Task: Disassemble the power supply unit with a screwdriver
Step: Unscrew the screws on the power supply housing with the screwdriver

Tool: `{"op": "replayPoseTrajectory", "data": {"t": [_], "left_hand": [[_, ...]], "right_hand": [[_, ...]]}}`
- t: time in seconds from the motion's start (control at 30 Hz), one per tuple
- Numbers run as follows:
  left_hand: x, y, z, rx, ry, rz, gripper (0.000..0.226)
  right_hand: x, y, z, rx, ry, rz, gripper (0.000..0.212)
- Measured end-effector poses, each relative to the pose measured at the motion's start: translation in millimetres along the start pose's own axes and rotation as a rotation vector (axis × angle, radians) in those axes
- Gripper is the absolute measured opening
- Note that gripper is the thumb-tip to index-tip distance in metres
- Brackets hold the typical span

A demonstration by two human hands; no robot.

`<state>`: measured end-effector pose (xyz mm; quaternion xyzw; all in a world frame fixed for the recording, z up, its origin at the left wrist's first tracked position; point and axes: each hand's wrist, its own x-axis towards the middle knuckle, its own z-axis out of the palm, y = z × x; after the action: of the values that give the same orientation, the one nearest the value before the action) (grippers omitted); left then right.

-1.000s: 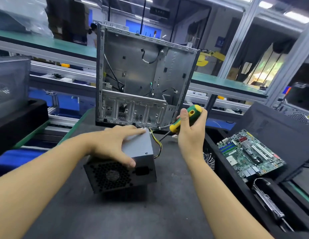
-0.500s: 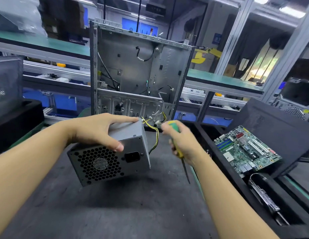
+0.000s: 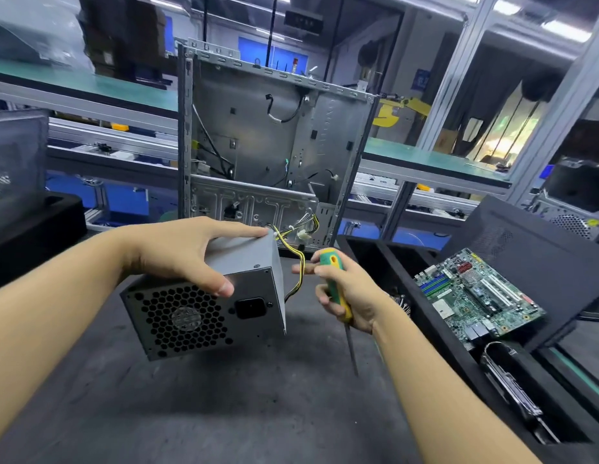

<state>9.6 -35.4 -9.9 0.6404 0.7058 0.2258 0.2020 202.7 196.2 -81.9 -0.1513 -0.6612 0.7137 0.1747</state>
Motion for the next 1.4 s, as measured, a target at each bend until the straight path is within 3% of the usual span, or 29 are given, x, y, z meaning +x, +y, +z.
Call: {"op": "replayPoseTrajectory", "data": {"t": [0.13,0.27,0.37,0.47,0.57,0.63,0.73,0.83,0.97,1.1,1.23,1.3,1.4], "left_hand": [[3,-2,2,0.037,0.024,-0.009,0.105],[0,-3,4,0.063,-0.020,0.004,0.099],[-8,-5,-2,0.050,-0.018,-0.008,0.096],[-12,-4,-5,0.065,-0.100,-0.032,0.096],[-9,-1,5,0.158,-0.144,-0.071,0.099],[-2,-3,18,0.270,-0.143,-0.136,0.105],[13,-9,49,0.442,-0.143,-0.188,0.115],[26,-15,65,0.450,-0.120,-0.177,0.118],[43,-21,55,0.201,0.062,-0.247,0.108],[65,-28,58,0.077,0.304,-0.216,0.055],[83,-38,60,-0.015,0.386,-0.185,0.006],[89,-40,57,-0.021,0.346,-0.160,0.004],[100,-43,56,0.047,0.302,-0.162,0.016]], "right_hand": [[-7,19,19,0.157,-0.236,0.017,0.032],[-3,22,24,-0.095,-0.202,0.020,0.022],[2,17,12,-0.352,0.036,0.000,0.020],[11,3,-8,-0.696,0.396,-0.207,0.023],[20,-11,-19,-0.925,0.505,-0.366,0.024],[26,-9,-17,-1.049,0.470,-0.301,0.021],[29,3,-10,-1.146,0.368,0.043,0.015],[27,8,-7,-1.066,0.341,0.189,0.013],[29,-8,-2,-0.927,0.478,-0.081,0.016],[25,-41,24,-0.517,0.389,-0.318,0.020],[24,-74,53,0.036,0.250,-0.471,0.018],[27,-86,63,0.229,0.185,-0.509,0.015],[34,-97,75,0.303,0.153,-0.568,0.013]]}}
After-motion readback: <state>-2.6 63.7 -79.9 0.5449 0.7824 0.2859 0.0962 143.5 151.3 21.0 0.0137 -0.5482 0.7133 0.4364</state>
